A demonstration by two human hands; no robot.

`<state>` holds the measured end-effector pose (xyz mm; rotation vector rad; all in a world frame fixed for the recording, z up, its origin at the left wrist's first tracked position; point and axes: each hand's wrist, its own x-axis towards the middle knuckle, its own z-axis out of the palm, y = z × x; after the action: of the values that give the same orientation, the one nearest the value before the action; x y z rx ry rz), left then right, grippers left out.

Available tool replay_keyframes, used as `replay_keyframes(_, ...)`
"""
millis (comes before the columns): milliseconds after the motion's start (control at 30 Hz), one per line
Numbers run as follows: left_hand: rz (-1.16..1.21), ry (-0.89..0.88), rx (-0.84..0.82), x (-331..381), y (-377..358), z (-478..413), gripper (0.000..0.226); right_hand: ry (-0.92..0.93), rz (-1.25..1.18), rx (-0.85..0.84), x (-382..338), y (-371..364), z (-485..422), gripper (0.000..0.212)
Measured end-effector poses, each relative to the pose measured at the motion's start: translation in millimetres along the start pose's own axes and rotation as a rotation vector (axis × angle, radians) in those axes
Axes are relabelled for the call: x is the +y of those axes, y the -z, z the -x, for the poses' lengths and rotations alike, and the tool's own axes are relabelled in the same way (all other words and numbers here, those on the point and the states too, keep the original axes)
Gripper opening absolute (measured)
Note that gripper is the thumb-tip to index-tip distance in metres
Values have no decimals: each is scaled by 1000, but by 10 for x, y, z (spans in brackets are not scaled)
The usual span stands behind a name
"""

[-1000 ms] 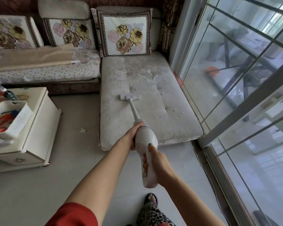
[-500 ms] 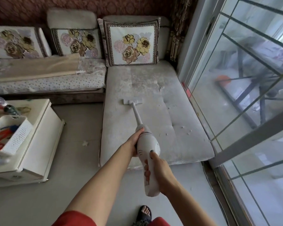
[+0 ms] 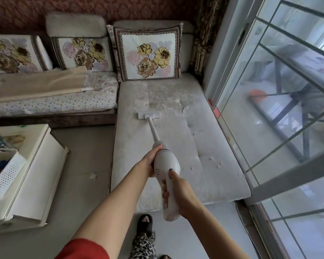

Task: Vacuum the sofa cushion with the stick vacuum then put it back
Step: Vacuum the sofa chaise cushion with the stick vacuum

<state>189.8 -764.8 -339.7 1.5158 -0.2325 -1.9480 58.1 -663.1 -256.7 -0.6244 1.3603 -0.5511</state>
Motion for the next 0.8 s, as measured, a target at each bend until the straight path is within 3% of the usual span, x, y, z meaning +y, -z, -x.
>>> replay_keyframes(433,6,-14,-32,1274,279,-697,58,-25,-7,49,-949,-586,-960,41)
replay_keyframes(800,-7,-6,-68,2151,542,-1312,76,-28,-43,88,-1594,-1012,-1665,42)
